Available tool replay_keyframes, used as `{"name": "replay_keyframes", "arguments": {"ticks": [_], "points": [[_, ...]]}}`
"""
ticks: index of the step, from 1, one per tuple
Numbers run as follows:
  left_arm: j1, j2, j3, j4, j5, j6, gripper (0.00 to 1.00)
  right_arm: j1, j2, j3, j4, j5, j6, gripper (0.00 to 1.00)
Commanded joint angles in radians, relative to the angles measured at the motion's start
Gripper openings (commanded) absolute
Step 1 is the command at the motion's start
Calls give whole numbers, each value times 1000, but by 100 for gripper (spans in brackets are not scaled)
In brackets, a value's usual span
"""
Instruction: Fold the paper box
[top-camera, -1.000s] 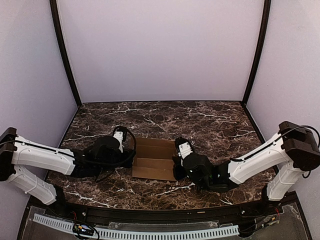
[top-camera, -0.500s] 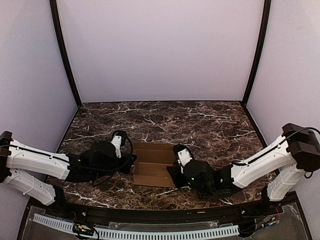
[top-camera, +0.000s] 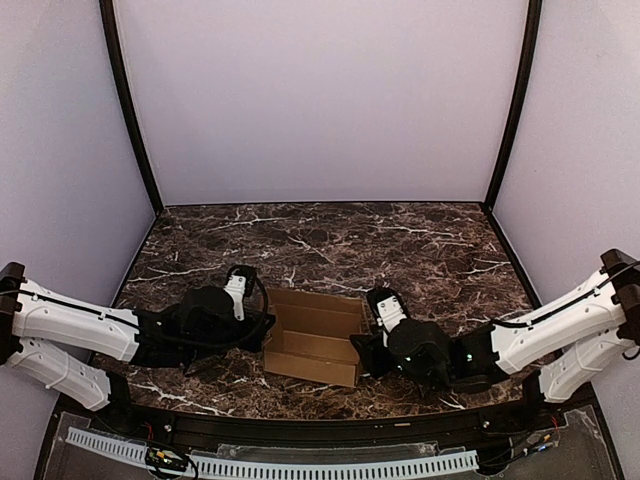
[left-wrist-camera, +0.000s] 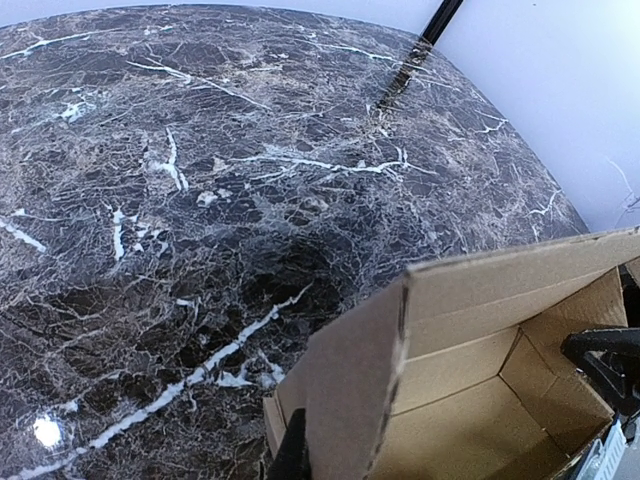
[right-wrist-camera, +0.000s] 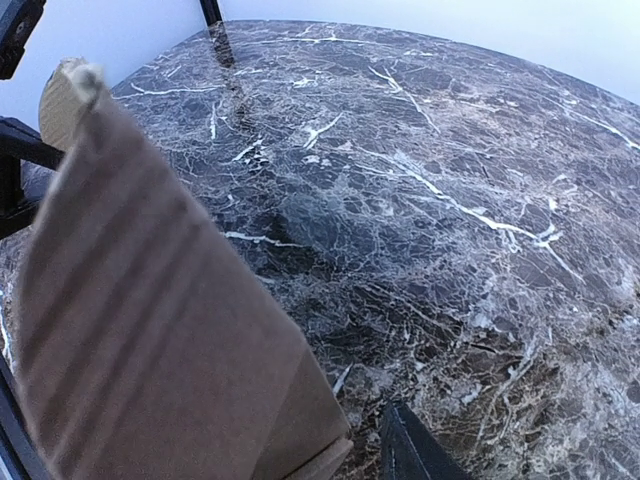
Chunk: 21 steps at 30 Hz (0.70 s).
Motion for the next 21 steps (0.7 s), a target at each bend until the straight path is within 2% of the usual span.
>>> {"name": "replay_keyframes", "arguments": {"ticks": [1,9,16,21], "points": [[-7,-15,-18,-60,-29,-4,1,21,-61,-43,-90,36,62,47],[-11,-18,-16,-80,-74,-11,1,68,-159,-86,-101,41,23,50],[-27,-8,-2,-92,-106,-15,1,75,-266,-95,-67,-102,-100,54],[-35,-5,6,-95,-130,-16,1,75,-334,-84,-82,-130,-161,55]]}}
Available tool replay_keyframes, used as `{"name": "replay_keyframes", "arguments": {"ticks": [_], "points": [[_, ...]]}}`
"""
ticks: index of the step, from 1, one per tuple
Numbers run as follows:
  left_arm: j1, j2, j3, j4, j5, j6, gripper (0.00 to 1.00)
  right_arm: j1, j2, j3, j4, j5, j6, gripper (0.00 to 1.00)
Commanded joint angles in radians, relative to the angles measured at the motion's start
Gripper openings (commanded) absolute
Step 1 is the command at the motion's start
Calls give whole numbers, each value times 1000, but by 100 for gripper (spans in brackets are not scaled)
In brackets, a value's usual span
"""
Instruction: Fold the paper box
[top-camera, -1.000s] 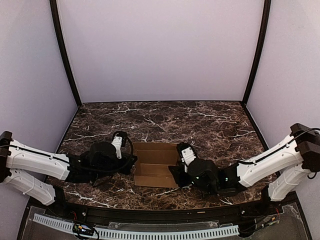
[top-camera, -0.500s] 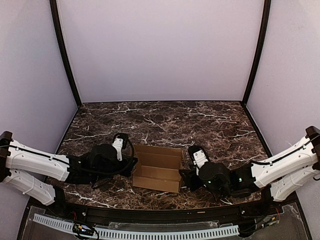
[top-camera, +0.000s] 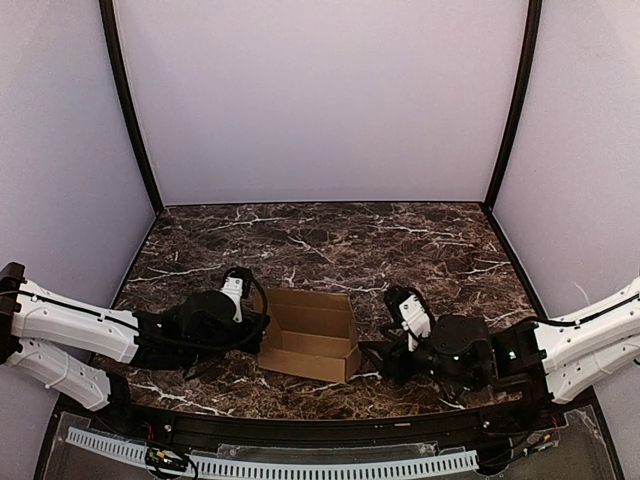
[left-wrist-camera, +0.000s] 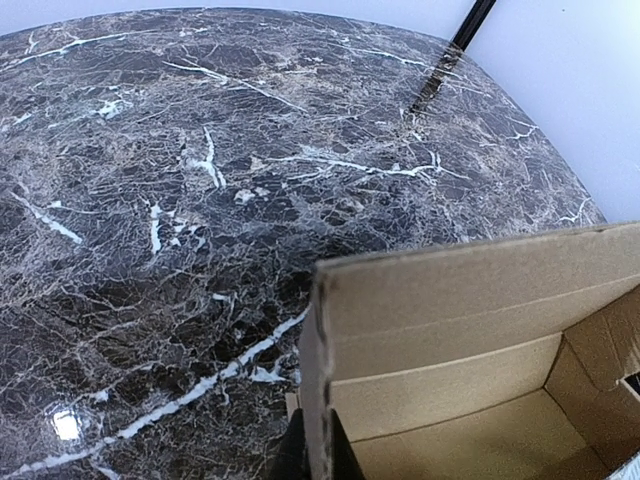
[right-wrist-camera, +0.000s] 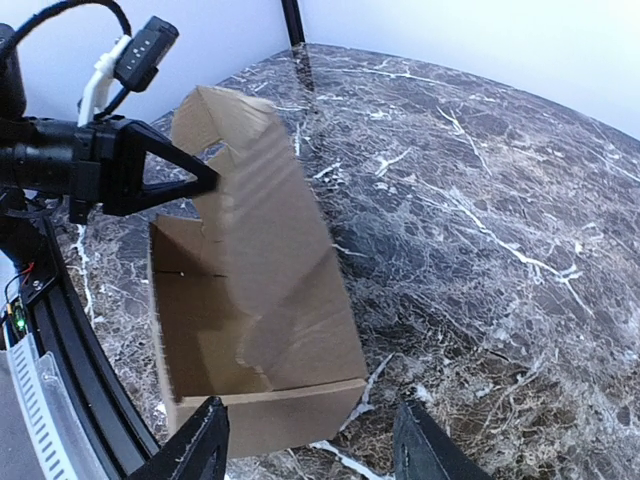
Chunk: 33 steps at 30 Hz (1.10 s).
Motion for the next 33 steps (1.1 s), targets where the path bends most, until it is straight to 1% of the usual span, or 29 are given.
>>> {"name": "replay_keyframes", "arguments": {"ticks": [1,3,6,10,15,22,27,31,33], "points": [[-13,-3,7,-52,-40,-7,1,8,-53,2,5,-38,-91,55],[-21,-4,8,-56,-59,-6,1,9,-71,21,3,-42,-147,55],[-36,-3,11,-57,-93,-2,1,8,-70,66,3,-96,-235,55],[-60,3,11,-48,-139,3,1,2,-36,156,-40,-127,-347,60],[-94,13,8,-29,-218,19,1,-49,16,299,-176,-186,-482,62],[-142,28,-2,-16,-301,18,1,-154,128,466,-407,-416,-654,64],[-178,32,-9,-8,-370,12,1,-195,208,559,-492,-533,-716,65],[-194,41,-17,0,-390,0,1,-209,278,605,-524,-545,-742,63],[-200,50,-20,6,-395,-6,1,-217,309,620,-526,-543,-748,61]]}}
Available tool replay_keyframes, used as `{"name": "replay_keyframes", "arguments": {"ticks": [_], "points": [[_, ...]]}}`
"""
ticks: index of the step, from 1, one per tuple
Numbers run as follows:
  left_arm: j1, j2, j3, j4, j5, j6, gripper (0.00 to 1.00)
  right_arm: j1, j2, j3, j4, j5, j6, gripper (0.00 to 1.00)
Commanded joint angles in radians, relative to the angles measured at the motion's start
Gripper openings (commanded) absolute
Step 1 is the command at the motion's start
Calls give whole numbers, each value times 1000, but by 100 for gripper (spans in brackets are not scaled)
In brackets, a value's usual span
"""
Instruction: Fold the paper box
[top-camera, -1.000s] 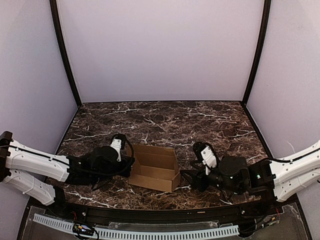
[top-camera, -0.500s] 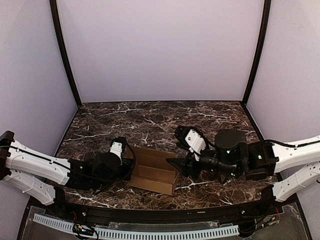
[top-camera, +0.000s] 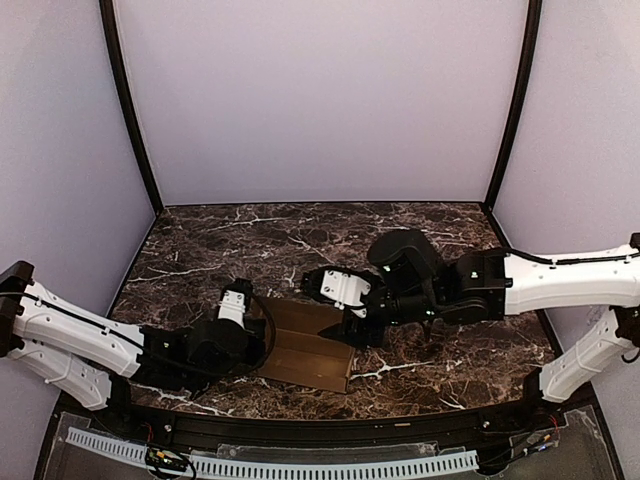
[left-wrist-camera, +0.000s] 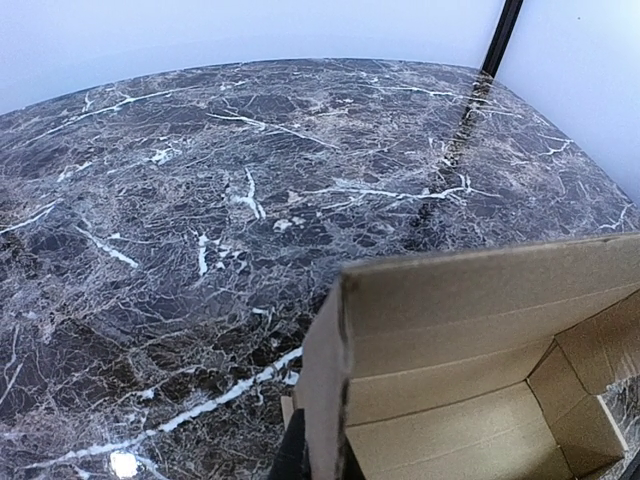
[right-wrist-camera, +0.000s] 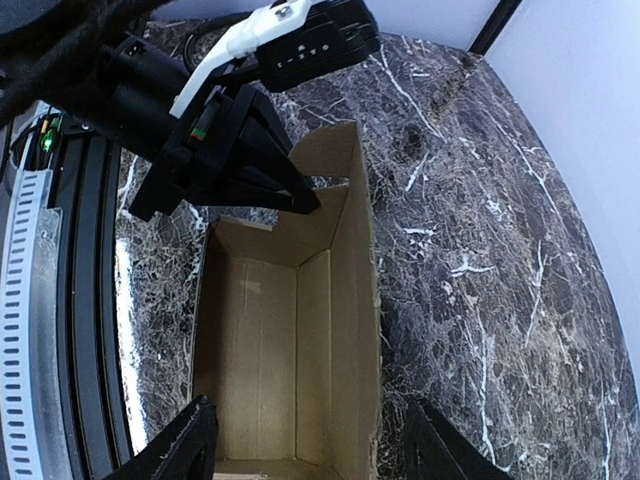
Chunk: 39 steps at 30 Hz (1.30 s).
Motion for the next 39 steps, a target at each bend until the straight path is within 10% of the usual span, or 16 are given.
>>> {"name": "replay_keyframes", "arguments": {"ticks": [1,22,39], "points": [[-17,23,-19,11,-48,-17,1,-22,60,51,-50,-46,-49,59],[-69,38,-66,-29,-75,-117,2,-29,205,66,-31,-6,-25,0],[-78,-346,-178,-120,62,-94,27,81,240,-71,83,236,-26,0]]}}
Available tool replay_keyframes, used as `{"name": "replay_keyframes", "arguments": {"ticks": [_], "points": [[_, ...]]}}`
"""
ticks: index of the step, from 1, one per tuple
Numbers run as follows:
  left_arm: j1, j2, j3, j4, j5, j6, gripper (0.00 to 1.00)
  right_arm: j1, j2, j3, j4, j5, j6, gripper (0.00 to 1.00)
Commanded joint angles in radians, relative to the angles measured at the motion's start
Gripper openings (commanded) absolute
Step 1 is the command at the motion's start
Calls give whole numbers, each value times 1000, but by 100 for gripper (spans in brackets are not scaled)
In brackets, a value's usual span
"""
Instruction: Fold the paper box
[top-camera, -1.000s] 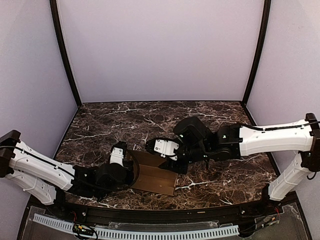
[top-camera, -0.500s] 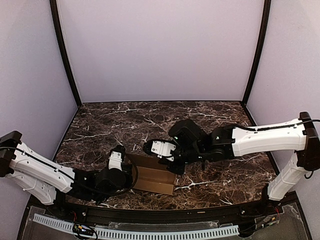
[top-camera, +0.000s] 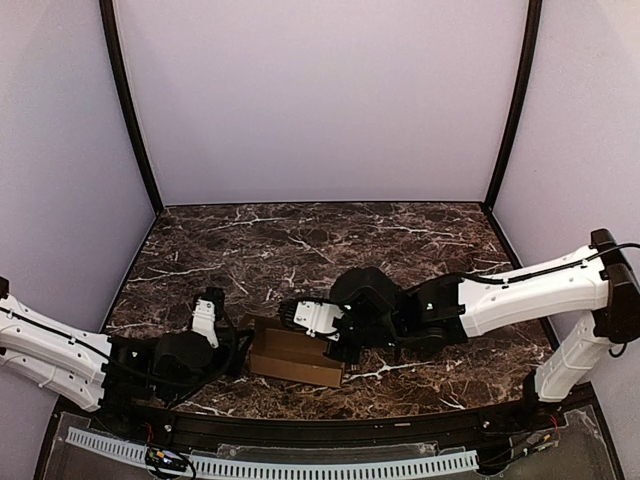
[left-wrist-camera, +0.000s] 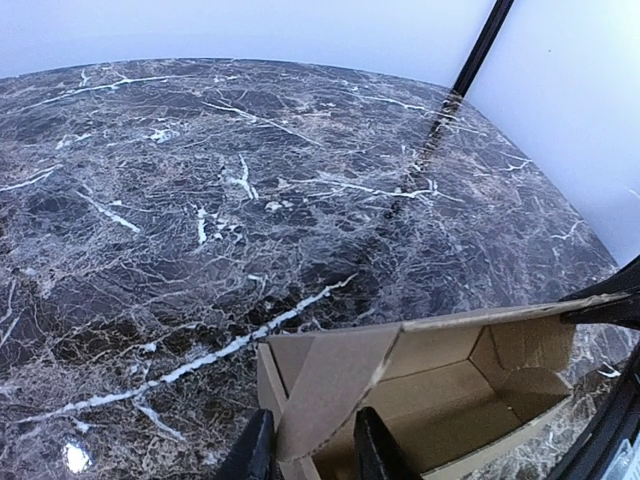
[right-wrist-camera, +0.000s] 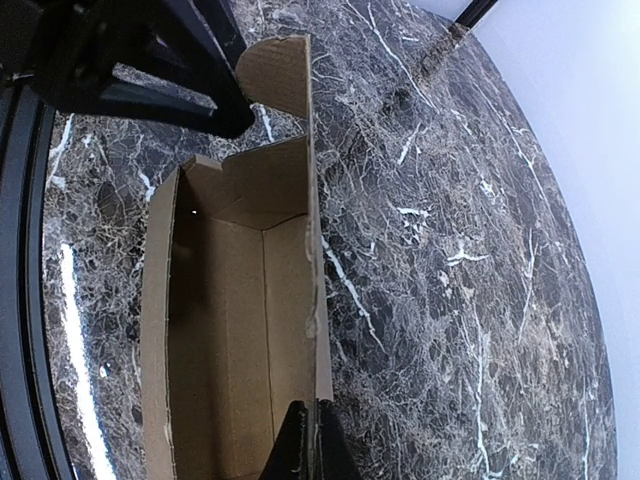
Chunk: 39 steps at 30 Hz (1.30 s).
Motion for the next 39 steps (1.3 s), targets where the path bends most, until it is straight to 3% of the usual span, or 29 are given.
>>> {"name": "replay_keyframes", "arguments": {"ticks": [1,10,15,27,39], "points": [[-5,-130,-47,-77,76,18,27,19,46,-74,-35,62,13,0],[-5,-443,-93,-255,170,23,26,51,63,-142,-12,93,31,0],[-6,-523,-96,-323,144,29,26,66,63,-176,8,99,31,0],[-5,-301,21,-162,149,201,33,135,137,-220,40,112,59,0],[3,-81,61,-32,234,238,33,151,167,-246,13,71,100,0]]}}
